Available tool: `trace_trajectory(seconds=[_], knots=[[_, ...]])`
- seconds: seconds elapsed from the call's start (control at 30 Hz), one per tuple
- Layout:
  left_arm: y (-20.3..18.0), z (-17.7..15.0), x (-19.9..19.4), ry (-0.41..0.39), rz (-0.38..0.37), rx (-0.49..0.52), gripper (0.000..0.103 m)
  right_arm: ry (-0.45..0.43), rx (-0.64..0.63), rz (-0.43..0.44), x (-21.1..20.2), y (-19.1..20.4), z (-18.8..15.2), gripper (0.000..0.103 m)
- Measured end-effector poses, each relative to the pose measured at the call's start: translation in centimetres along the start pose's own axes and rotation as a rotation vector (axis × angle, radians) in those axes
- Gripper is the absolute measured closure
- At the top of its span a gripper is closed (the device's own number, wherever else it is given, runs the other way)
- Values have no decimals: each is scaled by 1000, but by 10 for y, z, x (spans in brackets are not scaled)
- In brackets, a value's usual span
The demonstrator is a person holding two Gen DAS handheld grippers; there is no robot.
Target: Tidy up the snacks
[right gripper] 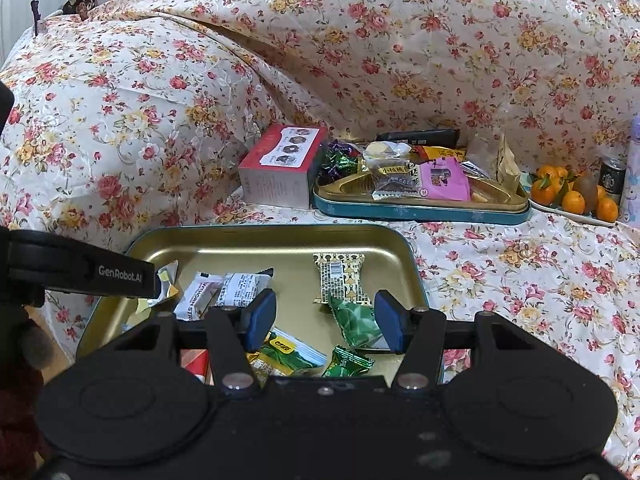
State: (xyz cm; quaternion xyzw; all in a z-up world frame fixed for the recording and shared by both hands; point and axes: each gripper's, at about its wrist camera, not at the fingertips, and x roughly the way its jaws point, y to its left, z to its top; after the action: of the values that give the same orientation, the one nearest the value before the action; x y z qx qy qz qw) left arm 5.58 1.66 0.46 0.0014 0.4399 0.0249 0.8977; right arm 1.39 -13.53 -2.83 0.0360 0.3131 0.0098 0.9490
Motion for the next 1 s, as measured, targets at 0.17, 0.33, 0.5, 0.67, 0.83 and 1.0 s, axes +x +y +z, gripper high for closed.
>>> trace_trajectory(seconds=[0.17, 0.33, 0.5, 0.67, 0.83, 1.0], knots=[[-3, -1, 0, 10, -7, 10, 51, 0, 2, 0, -1, 0, 0, 46], [-3, -1, -1, 7, -6, 6, 51, -3, 5, 0, -3, 0, -1, 46], [-3, -1, -2, 5, -2, 2, 51, -8, 6, -1, -6, -1, -2, 46], [-3, -2, -3, 7, -1, 5, 51, -10, 5, -3, -7, -1, -3, 46], [-4, -2, -1, 13, -4, 8, 51, -11, 5, -4, -9, 0, -4, 46], [-5, -3, -1, 4, 9, 5, 51, -11, 6, -4, -9, 0, -4, 46]])
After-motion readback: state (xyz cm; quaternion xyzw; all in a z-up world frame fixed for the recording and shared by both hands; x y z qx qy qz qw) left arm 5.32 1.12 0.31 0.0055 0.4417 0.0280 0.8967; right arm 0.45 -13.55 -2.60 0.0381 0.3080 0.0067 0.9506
